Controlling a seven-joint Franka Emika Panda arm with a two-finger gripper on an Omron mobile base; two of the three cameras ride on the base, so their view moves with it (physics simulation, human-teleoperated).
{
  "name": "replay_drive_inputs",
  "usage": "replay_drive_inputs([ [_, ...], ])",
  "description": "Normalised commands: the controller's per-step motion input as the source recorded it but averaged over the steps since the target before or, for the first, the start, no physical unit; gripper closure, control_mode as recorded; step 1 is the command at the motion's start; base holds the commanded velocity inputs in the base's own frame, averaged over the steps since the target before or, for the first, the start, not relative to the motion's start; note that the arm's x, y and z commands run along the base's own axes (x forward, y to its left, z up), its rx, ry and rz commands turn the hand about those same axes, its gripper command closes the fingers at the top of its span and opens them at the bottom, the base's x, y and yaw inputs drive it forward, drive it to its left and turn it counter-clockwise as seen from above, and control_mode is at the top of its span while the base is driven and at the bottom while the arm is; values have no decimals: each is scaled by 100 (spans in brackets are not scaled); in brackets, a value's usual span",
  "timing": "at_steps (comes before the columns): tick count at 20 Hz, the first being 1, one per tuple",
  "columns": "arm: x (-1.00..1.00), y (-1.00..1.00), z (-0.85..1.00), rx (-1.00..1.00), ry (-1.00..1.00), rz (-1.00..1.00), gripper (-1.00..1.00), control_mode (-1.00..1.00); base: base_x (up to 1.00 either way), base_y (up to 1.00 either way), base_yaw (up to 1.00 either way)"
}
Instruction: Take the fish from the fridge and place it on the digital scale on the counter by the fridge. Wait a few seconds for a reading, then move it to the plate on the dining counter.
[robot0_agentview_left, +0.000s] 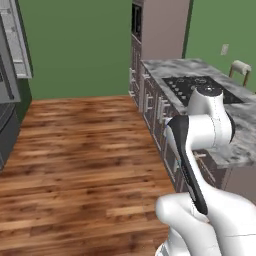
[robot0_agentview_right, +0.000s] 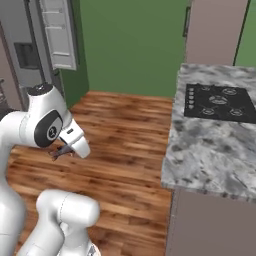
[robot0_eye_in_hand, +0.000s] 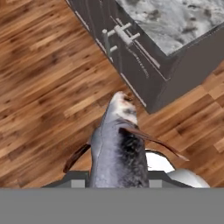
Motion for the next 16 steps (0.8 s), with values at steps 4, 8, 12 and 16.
replay_drive_inputs([
  [4, 0, 0, 0, 0, 0, 0, 100, 100, -14, -100, -1],
  [8, 0, 0, 0, 0, 0, 0, 100, 100, 0, -100, 1],
  [12, 0, 0, 0, 0, 0, 0, 100, 100, 0, -100, 5],
  [16, 0, 0, 0, 0, 0, 0, 100, 100, 0, -100, 7],
])
